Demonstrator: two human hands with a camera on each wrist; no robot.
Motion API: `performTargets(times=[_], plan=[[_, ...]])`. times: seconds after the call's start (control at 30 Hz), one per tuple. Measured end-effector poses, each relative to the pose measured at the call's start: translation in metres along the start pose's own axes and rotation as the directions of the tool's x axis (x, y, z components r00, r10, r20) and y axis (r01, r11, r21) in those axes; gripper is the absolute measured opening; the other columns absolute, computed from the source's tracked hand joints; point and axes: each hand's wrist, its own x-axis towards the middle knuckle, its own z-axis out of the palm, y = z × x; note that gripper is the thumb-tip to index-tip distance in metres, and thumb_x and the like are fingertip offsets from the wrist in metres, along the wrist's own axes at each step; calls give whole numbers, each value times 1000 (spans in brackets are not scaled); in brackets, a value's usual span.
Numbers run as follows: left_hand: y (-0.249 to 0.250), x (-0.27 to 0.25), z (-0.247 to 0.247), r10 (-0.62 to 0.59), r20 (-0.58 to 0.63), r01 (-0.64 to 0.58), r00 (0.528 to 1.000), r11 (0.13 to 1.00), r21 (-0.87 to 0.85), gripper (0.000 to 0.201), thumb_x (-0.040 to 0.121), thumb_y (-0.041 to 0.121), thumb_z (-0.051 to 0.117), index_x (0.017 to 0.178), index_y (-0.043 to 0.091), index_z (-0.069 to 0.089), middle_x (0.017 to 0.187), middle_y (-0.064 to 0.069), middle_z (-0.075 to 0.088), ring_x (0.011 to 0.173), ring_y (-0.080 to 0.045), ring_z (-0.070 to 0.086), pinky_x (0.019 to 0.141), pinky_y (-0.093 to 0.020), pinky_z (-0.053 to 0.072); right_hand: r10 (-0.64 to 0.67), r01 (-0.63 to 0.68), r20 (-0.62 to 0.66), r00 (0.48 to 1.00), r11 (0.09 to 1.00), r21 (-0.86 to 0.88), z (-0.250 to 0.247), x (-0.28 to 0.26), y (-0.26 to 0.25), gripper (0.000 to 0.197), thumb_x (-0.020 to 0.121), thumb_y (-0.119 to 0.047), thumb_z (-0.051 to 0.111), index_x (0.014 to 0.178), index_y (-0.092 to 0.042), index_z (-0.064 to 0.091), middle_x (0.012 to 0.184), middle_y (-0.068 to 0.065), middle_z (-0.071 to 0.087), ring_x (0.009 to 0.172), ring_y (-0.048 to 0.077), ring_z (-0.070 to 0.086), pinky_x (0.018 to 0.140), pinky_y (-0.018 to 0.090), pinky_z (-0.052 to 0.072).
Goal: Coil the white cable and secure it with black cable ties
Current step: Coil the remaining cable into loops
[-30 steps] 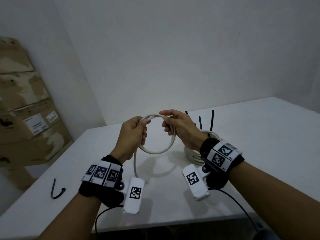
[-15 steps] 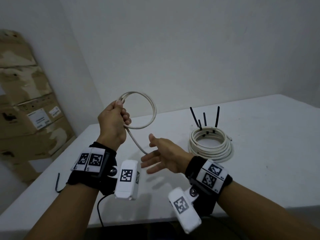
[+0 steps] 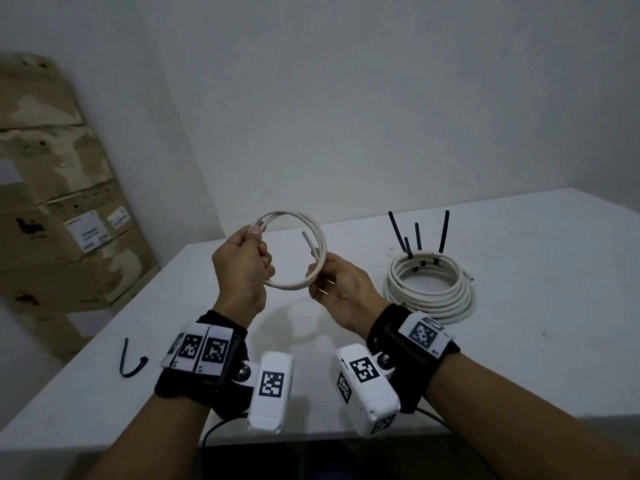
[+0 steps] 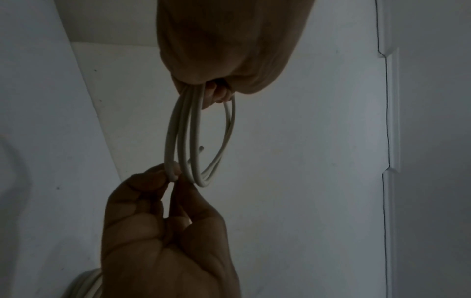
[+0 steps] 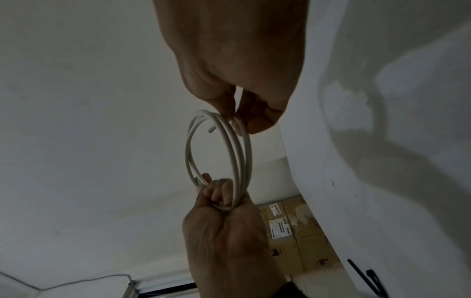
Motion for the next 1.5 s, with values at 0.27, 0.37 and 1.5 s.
performTargets(times=[0.27, 0.37, 1.5], plan=[[-13, -4, 4, 162, -63, -150, 985, 975, 166, 29, 99, 15, 48, 72, 18, 61, 57, 1, 34, 46, -12, 28, 41, -20, 26, -21, 25, 68, 997, 998, -57, -2, -2, -13, 27, 92, -14, 44, 93, -8, 70, 74, 4, 58, 63, 14, 49, 61, 25, 39], [-14, -5, 4, 143, -69, -129, 987, 975, 180, 28, 99, 15, 48, 74, 18, 61, 58, 0, 34, 47, -12, 28, 40, -18, 27, -49, 58, 64, 997, 988, -142, -3, -2, -16, 28, 96, -34, 47, 89, -13, 64, 74, 2, 61, 65, 15, 51, 64, 27, 40], [8, -7, -25, -256, 207, 129, 944, 867, 482, 28, 86, 13, 47, 82, -4, 69, 54, -4, 42, 42, -12, 28, 39, -19, 20, -440, 529, 356, 824, 376, -761, -8, 5, -11, 32, 91, -24, 59, 121, -21, 51, 106, -1, 60, 85, 4, 58, 61, 5, 44]])
